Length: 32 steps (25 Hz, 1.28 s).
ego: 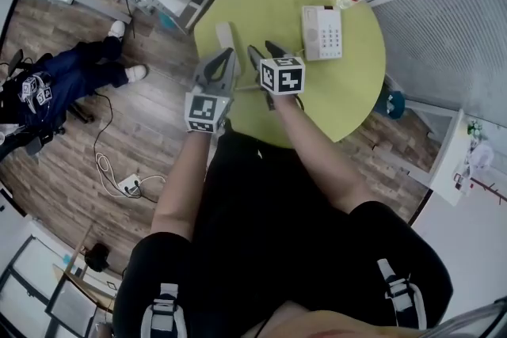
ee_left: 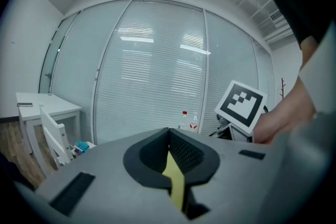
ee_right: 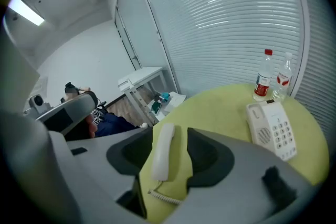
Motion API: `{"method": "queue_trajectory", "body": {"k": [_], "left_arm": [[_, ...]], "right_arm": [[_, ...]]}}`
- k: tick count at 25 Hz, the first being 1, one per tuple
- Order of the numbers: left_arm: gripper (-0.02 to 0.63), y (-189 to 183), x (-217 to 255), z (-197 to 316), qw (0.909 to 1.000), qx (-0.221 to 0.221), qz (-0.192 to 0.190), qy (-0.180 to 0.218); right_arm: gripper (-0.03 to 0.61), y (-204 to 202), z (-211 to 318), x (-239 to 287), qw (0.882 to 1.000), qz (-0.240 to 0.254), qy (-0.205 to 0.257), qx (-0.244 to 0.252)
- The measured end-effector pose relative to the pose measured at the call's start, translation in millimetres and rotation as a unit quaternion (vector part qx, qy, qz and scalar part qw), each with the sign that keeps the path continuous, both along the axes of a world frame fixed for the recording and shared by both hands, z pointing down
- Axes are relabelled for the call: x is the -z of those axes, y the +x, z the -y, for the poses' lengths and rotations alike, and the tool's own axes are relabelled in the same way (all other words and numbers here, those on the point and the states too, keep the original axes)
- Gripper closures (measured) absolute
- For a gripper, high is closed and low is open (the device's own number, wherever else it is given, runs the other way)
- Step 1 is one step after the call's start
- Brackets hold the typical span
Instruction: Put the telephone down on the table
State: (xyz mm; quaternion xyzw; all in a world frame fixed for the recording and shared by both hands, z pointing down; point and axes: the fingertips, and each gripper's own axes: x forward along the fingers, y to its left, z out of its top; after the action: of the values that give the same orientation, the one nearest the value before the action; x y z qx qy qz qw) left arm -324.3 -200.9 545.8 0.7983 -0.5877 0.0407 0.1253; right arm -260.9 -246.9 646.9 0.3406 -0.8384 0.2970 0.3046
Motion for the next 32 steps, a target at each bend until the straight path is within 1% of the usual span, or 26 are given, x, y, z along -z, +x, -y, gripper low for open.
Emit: {"method": "queue_trajectory", "body": {"k": [4, 8, 12, 15, 18, 21, 23, 27, 32], "left_arm": [[0.603, 33, 21, -12, 1.0, -0.008, -0.002, 0.003], [0.603, 70, 43, -23, 0.9998, -0.019, 0.005, 0.008], [0.601, 106, 55, -33, 0.9997, -0.022, 0.01, 0.005], [0.601, 133, 62, -41, 0.9996, -0.025, 0.014, 0.002], [0.601, 161, 74, -46, 0.9992, -0.037, 0.016, 0.005], [0.601, 186, 89, -53, 0.9987, -0.048, 0.013, 0.012], [0.601, 203, 99, -57, 0.9984, -0.053, 0.008, 0.019], [0.603, 227, 122, -62, 0.9975, -0.06, 0.005, 0.038], [0.603, 243, 141, -67, 0.9968, -0.055, 0.007, 0.057]], "right_arm": [[0.37, 28, -19, 38, 0.998, 0.026, 0.037, 0.043], [0.382, 60, -35, 81, 0.99, 0.065, 0.085, 0.088], [0.388, 97, -51, 112, 0.983, 0.095, 0.103, 0.115], [0.403, 127, -60, 134, 0.977, 0.115, 0.125, 0.128], [0.44, 154, -69, 158, 0.966, 0.148, 0.153, 0.149], [0.523, 174, -78, 180, 0.95, 0.175, 0.19, 0.173], [0.547, 186, -82, 192, 0.94, 0.183, 0.217, 0.188], [0.56, 202, -86, 215, 0.922, 0.196, 0.259, 0.21], [0.561, 214, -86, 234, 0.909, 0.213, 0.285, 0.216]]}}
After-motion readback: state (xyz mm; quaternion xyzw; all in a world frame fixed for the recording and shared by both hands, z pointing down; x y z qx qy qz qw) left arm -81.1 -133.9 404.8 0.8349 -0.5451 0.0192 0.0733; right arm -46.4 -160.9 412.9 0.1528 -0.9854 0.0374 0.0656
